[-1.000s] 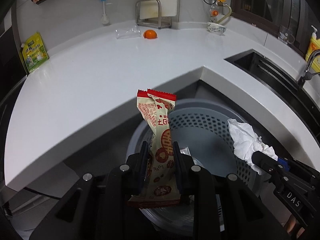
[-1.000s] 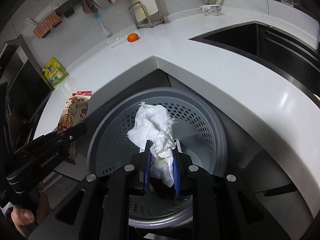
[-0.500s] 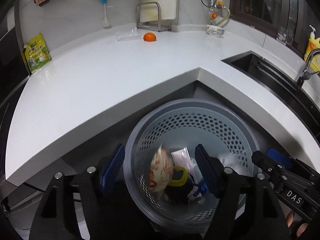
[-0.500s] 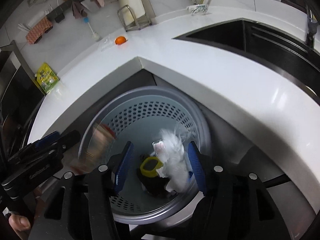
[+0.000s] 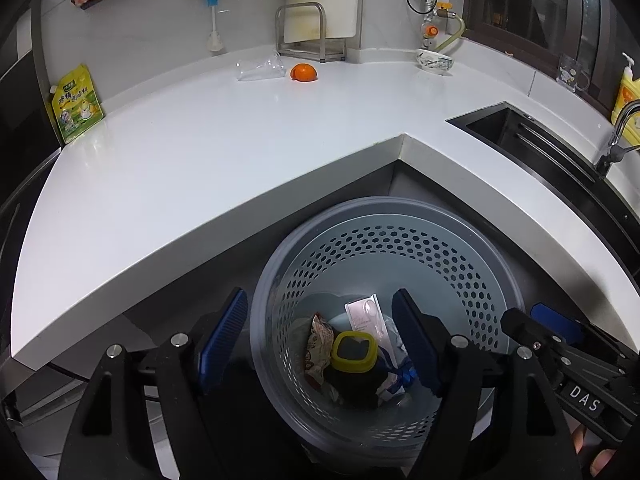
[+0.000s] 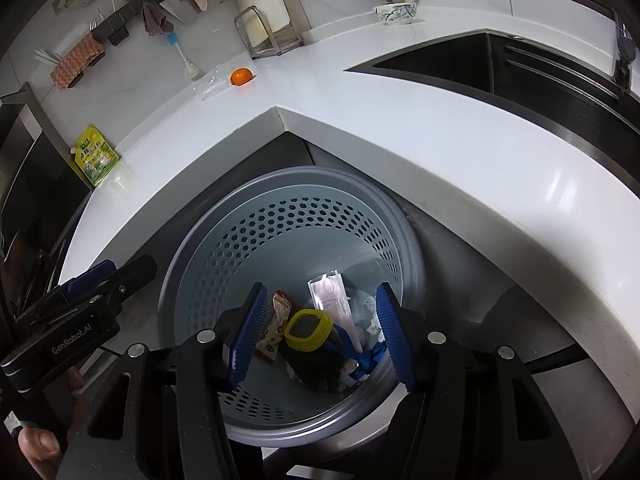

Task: Collect trash
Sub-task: 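Move both tools back toward the clear cup and orange on the counter, then close the right tool on the orange peel and lift it, then close the left tool on the clear plastic cup while the right tool holds the orange peel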

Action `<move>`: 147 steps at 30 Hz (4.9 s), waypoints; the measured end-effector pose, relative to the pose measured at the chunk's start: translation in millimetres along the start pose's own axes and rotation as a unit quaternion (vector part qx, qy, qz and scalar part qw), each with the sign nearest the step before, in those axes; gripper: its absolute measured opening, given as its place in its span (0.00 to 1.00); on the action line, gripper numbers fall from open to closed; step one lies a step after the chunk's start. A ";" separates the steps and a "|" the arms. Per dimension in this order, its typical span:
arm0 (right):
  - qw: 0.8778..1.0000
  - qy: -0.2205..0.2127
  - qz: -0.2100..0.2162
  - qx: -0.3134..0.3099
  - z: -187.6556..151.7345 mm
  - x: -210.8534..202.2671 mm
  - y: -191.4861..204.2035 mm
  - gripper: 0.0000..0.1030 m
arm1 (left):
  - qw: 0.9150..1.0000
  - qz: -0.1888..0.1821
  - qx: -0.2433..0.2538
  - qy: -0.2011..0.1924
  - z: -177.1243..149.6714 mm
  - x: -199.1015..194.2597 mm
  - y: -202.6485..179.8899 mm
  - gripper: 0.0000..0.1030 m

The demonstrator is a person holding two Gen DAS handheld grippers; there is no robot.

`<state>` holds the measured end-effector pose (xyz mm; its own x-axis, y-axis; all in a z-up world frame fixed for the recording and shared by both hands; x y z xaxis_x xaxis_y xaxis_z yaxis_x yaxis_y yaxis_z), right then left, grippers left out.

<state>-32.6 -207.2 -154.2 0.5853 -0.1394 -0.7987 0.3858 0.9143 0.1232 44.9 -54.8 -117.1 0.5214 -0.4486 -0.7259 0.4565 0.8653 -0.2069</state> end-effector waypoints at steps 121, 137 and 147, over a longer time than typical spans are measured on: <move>0.994 0.003 0.091 -0.057 391.6 214.9 134.1 0.23 | 0.977 0.179 -0.075 -0.087 354.8 203.0 171.0 0.91; 0.990 0.010 0.132 -0.040 395.3 212.3 136.9 0.23 | 0.973 0.187 -0.126 -0.041 354.3 233.9 191.9 0.59; 0.989 0.008 0.140 -0.041 394.4 212.7 138.3 0.23 | 0.976 0.149 -0.146 -0.059 343.5 225.7 191.6 0.12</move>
<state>426.5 -260.4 -74.7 0.6487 0.1287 -0.7501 0.1513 0.9441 0.2928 497.8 -67.1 -95.3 0.6871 -0.1741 -0.7054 0.0552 0.9806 -0.1883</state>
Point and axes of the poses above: each gripper's, at about its wrist camera, not at the fingertips, and x roughly the way its jaws point, y to its left, z to its top, the point moved 9 cm from there along x, roughly the way its jaws point, and after that the axes turned 15 degrees about -z, right-handed, at the moved point
